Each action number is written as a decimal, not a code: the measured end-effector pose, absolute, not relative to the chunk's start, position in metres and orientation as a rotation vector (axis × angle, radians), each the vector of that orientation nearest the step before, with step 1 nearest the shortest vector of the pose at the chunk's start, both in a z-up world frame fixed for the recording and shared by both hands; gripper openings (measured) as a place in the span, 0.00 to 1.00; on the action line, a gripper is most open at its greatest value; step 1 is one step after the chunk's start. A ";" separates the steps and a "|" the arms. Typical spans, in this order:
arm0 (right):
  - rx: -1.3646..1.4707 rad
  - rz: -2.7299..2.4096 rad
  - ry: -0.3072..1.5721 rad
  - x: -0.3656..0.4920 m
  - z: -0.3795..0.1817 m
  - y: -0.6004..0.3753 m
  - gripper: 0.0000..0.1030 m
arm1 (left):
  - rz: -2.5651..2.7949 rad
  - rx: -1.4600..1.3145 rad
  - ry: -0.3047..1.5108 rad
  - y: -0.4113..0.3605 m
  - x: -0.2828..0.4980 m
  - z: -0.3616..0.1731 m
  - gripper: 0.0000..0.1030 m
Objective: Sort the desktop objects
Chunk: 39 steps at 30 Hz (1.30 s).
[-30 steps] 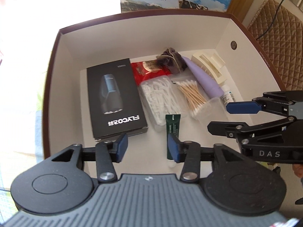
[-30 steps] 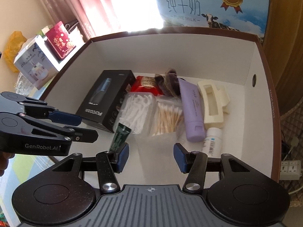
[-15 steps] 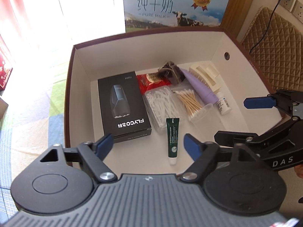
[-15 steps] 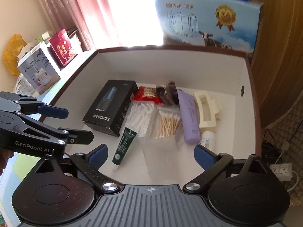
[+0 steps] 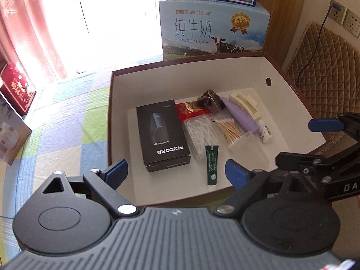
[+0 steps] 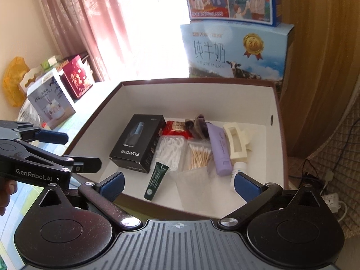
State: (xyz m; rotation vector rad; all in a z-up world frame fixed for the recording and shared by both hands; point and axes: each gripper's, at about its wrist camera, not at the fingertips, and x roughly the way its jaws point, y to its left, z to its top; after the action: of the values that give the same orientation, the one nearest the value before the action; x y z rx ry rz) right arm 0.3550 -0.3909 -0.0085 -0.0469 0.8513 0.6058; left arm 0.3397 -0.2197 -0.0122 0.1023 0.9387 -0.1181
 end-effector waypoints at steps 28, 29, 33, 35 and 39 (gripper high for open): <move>-0.030 0.572 0.753 0.239 0.014 -0.397 0.98 | 0.085 0.089 0.833 -0.164 0.198 0.021 0.99; -0.042 0.580 0.755 0.234 0.012 -0.395 0.98 | 0.094 0.088 0.832 -0.162 0.193 0.021 0.99; -0.071 0.621 0.768 0.219 0.007 -0.389 0.98 | 0.113 0.063 0.834 -0.157 0.176 0.022 0.99; -0.074 0.634 0.776 0.212 0.005 -0.387 0.98 | 0.121 0.058 0.836 -0.157 0.167 0.022 0.99; -0.060 0.639 0.788 0.201 0.002 -0.385 0.98 | 0.131 0.055 0.839 -0.154 0.153 0.022 0.99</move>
State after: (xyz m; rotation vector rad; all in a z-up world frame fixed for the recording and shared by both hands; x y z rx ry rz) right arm 0.2006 -0.3846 0.0015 -0.0599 0.7878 0.6390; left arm 0.1532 -0.1538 0.0219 0.0547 0.8386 0.1314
